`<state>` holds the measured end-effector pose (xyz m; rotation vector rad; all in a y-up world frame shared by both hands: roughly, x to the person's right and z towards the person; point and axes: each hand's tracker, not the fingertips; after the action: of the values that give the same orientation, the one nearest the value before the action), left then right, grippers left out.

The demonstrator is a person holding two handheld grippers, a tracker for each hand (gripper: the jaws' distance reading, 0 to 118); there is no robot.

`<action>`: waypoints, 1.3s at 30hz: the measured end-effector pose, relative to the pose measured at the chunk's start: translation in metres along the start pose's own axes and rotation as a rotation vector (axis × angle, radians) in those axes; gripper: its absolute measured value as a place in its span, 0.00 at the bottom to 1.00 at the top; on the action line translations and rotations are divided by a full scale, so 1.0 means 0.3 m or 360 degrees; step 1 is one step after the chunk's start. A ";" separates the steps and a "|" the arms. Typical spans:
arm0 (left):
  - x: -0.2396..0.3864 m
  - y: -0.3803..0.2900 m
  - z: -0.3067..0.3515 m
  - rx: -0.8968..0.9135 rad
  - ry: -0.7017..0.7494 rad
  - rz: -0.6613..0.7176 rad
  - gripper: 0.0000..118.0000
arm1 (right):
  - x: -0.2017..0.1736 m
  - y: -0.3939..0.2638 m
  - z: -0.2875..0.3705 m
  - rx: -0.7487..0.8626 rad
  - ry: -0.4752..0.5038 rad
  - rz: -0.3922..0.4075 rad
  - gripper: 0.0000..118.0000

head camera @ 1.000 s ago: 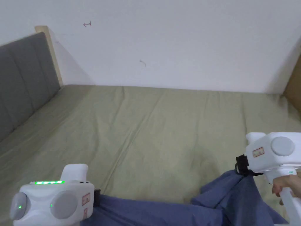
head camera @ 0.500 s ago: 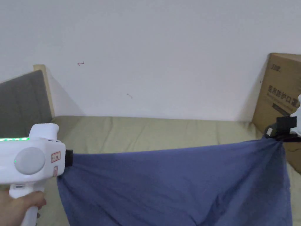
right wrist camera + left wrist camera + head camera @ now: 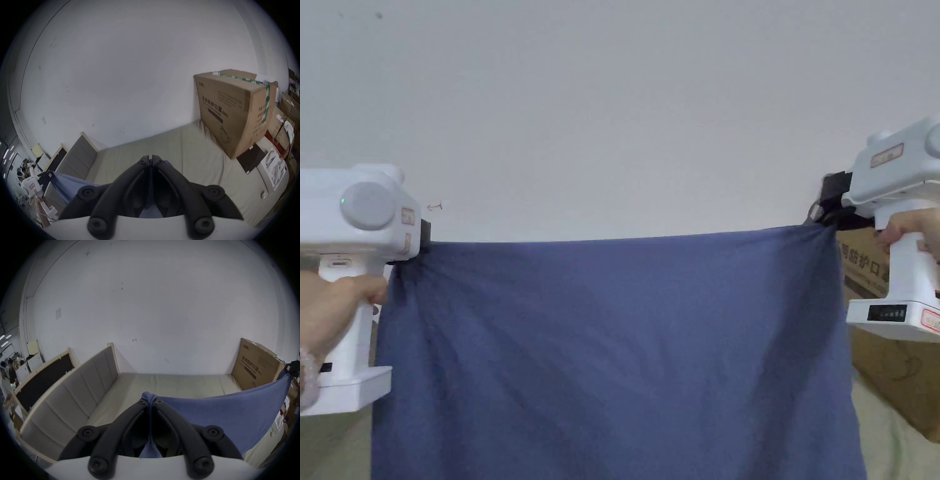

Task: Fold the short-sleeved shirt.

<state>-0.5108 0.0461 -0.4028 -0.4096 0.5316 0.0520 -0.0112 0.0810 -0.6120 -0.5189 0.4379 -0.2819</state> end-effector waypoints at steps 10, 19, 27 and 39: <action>0.005 0.460 -0.158 0.0323 0.0140 0.0055 0.02 | -0.211 0.397 -0.125 0.0249 0.0007 -0.0066 0.02; -0.004 0.506 -0.302 0.0428 0.0305 -0.0005 0.02 | -0.301 0.425 -0.202 0.0320 0.0014 0.0093 0.02; 0.088 0.046 -0.660 0.0008 0.0309 -0.0073 0.02 | -0.132 0.007 -0.590 -0.0107 -0.0141 0.0018 0.02; 0.137 -0.860 -1.088 -0.0783 0.0213 -0.0031 0.02 | 0.252 -0.827 -1.130 -0.0930 -0.0457 -0.0182 0.02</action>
<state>-0.5933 -0.3212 -0.5848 -0.9031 0.6466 0.1387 -0.1415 -0.2937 -0.7691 -1.1425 0.2039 -0.1811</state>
